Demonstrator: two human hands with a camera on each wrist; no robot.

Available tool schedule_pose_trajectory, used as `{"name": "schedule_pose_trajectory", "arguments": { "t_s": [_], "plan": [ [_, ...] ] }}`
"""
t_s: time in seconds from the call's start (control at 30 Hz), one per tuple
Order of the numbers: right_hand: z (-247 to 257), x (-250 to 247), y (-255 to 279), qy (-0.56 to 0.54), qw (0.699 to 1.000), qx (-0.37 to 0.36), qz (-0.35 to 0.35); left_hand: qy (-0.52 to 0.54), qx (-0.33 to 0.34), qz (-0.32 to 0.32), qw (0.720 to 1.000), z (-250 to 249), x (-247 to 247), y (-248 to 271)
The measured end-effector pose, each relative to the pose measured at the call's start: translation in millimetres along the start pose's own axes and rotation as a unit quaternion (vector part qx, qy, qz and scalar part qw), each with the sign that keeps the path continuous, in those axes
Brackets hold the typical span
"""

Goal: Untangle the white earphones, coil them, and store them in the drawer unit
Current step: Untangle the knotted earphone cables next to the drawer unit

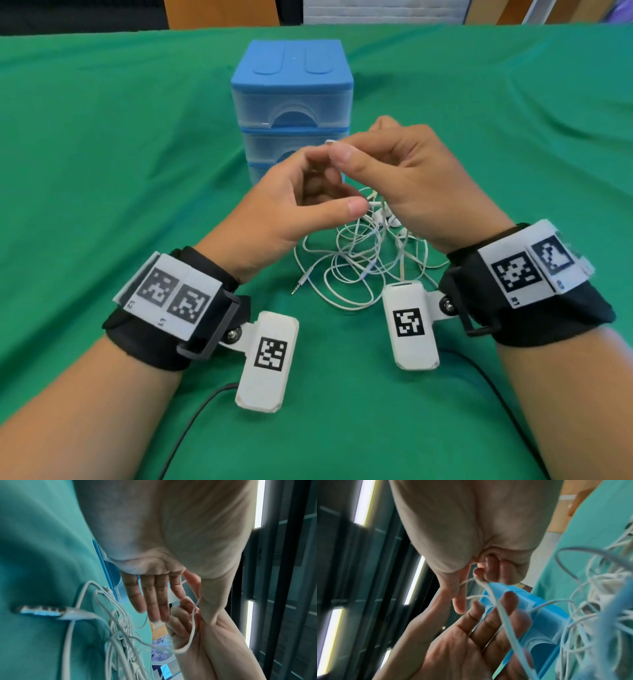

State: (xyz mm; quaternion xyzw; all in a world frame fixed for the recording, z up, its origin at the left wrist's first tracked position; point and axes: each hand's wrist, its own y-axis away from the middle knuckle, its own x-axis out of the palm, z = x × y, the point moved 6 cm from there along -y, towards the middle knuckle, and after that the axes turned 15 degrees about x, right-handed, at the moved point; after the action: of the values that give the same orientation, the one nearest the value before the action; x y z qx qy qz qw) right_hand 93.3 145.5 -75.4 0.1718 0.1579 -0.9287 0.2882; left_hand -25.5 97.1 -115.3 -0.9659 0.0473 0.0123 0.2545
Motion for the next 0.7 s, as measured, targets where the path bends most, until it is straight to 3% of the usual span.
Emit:
{"name": "schedule_pose_trajectory", "arguments": {
  "t_s": [0.23,0.33,0.43,0.5,0.6,0.7],
  "plan": [
    [-6.3,-5.6,-1.5,-0.179,0.981,0.061,-0.035,0.017,-0.028,0.034,0.999,2.7,5.1,3.8],
    [-17.4,-38.0,-1.5,-0.238,0.958,0.064,-0.147,-0.027,-0.013,-0.032,0.999,1.1,-8.2,1.2],
    [-35.3,-75.6,3.7,-0.218,0.934,0.069,-0.275,-0.023,0.005,-0.136,0.99,-2.6,-29.4,0.2],
    [-48.4,-92.1,6.8,-0.165,0.929,0.096,-0.318,-0.01,0.023,-0.174,0.984,-7.8,-38.1,-0.5],
    [-54.9,-100.8,7.5,-0.08,0.923,0.132,-0.351,-0.021,0.035,-0.188,0.981,-11.1,-41.6,-0.9],
    [-32.6,-92.8,10.2,-0.054,0.933,0.071,-0.35,-0.085,0.043,-0.157,0.983,-12.0,-35.4,-0.5]
  ]
}}
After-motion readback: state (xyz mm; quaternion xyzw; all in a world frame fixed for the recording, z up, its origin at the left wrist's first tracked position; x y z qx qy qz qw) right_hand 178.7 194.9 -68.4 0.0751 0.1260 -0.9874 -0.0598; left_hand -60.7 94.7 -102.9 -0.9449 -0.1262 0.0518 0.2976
